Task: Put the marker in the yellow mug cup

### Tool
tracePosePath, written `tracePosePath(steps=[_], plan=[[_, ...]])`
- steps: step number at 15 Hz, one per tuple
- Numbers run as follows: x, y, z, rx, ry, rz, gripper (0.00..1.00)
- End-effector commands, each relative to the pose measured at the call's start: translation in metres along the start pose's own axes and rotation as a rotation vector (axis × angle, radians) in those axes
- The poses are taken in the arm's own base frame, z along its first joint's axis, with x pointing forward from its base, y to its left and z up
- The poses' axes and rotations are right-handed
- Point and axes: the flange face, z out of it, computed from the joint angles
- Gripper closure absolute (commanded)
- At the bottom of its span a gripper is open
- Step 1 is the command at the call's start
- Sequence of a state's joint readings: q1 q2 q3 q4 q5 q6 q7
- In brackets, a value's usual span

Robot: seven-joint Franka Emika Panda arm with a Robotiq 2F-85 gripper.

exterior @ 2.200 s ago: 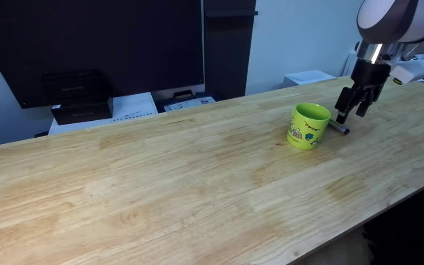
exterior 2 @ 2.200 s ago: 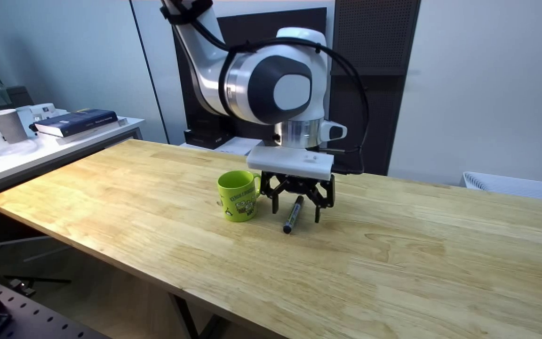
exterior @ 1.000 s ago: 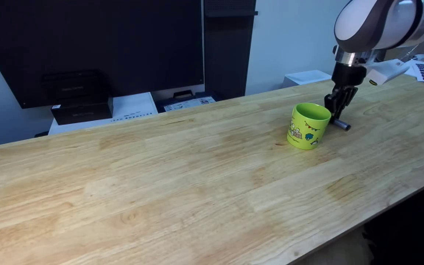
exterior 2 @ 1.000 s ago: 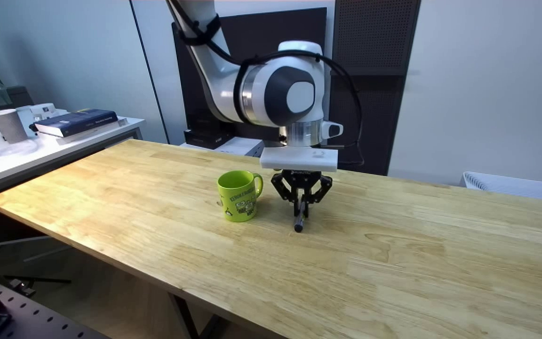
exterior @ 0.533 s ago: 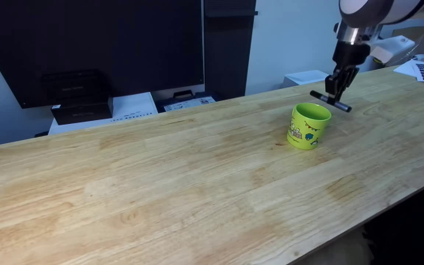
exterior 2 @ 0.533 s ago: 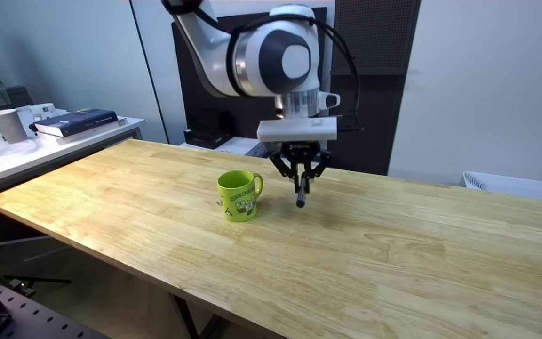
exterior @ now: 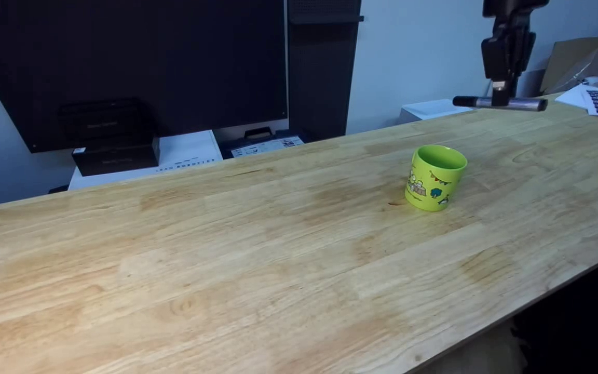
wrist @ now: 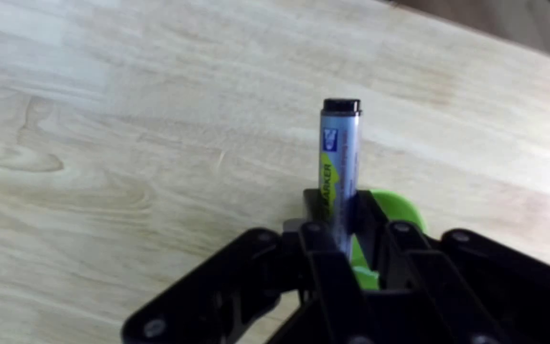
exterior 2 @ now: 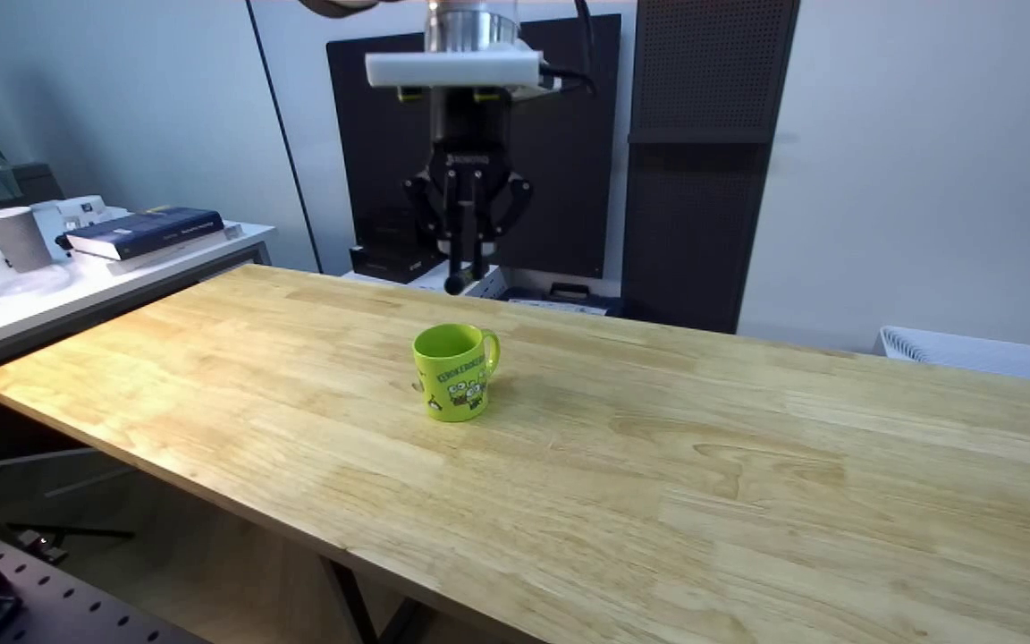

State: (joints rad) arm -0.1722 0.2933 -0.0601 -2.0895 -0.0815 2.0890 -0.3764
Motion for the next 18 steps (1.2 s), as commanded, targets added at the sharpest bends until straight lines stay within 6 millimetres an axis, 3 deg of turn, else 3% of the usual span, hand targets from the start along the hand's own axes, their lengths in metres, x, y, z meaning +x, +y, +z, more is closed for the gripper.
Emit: tracePosePath(steps=[1, 4, 7, 8, 13, 14, 18], plan=[[-0.024, -0.04, -0.04, 0.082, -0.145, -0.027, 0.95], [-0.036, -0.064, -0.064, 0.109, -0.225, -0.045, 0.95], [-0.038, -0.064, -0.072, 0.139, -0.243, -0.052, 0.95], [-0.038, -0.067, -0.066, 0.12, -0.231, -0.065, 0.79], [-0.04, -0.065, -0.066, 0.127, -0.237, -0.061, 0.79], [-0.04, -0.065, -0.066, 0.127, -0.237, -0.061, 0.95], [-0.039, -0.043, -0.029, 0.201, -0.292, -0.042, 0.95]])
